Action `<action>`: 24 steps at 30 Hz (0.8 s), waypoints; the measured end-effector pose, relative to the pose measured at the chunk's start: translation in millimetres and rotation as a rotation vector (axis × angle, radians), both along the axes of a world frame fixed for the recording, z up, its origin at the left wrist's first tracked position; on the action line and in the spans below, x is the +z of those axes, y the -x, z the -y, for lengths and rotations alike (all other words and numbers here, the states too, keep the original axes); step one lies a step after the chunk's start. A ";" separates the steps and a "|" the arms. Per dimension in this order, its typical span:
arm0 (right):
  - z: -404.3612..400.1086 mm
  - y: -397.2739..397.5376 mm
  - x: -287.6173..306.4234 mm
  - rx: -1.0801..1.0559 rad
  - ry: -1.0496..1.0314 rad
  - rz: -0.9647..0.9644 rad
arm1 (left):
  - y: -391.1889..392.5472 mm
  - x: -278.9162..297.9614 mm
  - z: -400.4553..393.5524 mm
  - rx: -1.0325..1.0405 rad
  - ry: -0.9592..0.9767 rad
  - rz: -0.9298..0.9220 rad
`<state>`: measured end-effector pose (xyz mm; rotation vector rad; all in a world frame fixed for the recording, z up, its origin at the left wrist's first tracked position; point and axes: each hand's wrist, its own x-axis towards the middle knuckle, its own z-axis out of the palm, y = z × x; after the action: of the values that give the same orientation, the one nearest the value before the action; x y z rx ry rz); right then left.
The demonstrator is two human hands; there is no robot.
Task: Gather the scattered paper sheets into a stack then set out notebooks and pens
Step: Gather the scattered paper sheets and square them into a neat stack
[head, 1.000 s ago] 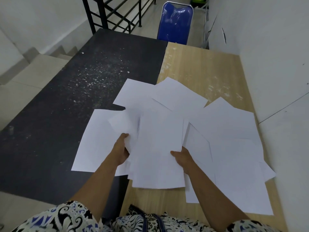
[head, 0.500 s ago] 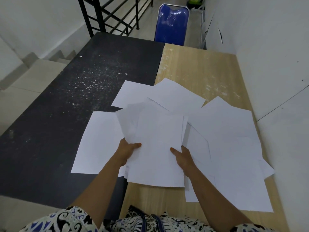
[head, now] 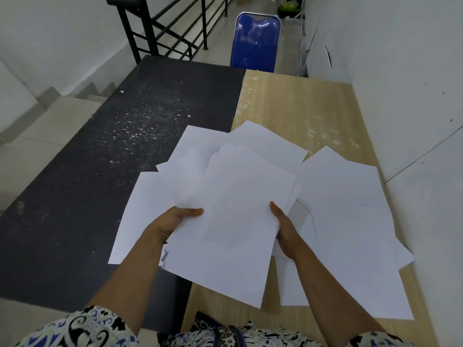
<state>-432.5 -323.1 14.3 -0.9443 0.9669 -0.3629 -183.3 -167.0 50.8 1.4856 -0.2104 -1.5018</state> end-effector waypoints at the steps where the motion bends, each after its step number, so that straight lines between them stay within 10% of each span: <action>1: 0.5 1.1 -1.6 0.012 -0.014 -0.033 | -1.0 -2.2 -0.1 -0.011 -0.020 0.020; 24: -10.6 10.3 -36.7 0.065 0.116 -0.310 | 11.5 -41.8 0.0 -0.070 -0.197 0.293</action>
<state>-442.7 -312.5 -22.4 -1.1576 1.2030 -0.2225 -194.8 -167.0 9.0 1.8733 -0.2979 -1.3859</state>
